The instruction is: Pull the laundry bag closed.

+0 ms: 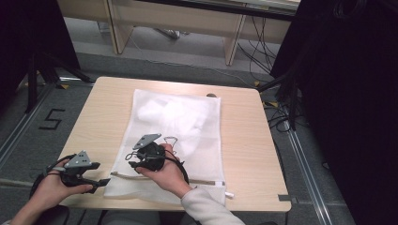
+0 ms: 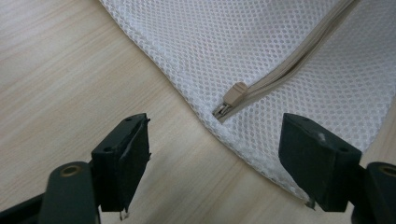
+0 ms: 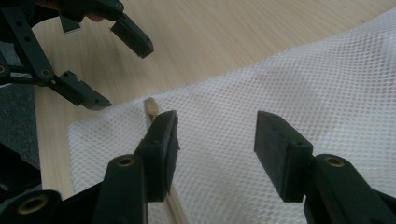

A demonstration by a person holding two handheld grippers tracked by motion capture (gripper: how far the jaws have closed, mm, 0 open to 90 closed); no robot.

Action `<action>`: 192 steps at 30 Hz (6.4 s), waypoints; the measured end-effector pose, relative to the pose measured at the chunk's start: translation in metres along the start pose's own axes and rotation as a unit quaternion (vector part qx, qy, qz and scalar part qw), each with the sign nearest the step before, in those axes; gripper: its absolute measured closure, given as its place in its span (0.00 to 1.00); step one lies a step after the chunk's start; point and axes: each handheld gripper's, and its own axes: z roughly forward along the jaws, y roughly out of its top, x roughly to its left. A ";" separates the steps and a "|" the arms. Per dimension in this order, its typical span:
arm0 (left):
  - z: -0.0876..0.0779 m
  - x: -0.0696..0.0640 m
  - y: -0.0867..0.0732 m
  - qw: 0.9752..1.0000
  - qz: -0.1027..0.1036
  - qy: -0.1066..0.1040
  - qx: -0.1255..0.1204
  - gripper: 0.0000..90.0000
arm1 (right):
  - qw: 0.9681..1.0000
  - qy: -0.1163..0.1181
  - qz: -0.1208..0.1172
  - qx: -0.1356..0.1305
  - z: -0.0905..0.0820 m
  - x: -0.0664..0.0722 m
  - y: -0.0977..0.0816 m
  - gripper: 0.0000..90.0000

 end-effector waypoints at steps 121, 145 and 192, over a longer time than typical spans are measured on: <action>0.014 -0.011 0.009 0.994 -0.053 -0.088 0.026 0.88 | 0.992 0.099 0.010 0.077 0.055 0.024 0.019 0.90; 0.007 -0.014 0.011 0.994 -0.071 -0.081 0.008 0.96 | 0.990 0.093 -0.009 0.104 0.044 0.021 0.011 0.91; 0.002 -0.016 0.014 0.995 -0.067 -0.070 -0.008 0.95 | 0.987 0.085 0.002 0.137 0.033 0.016 -0.020 0.91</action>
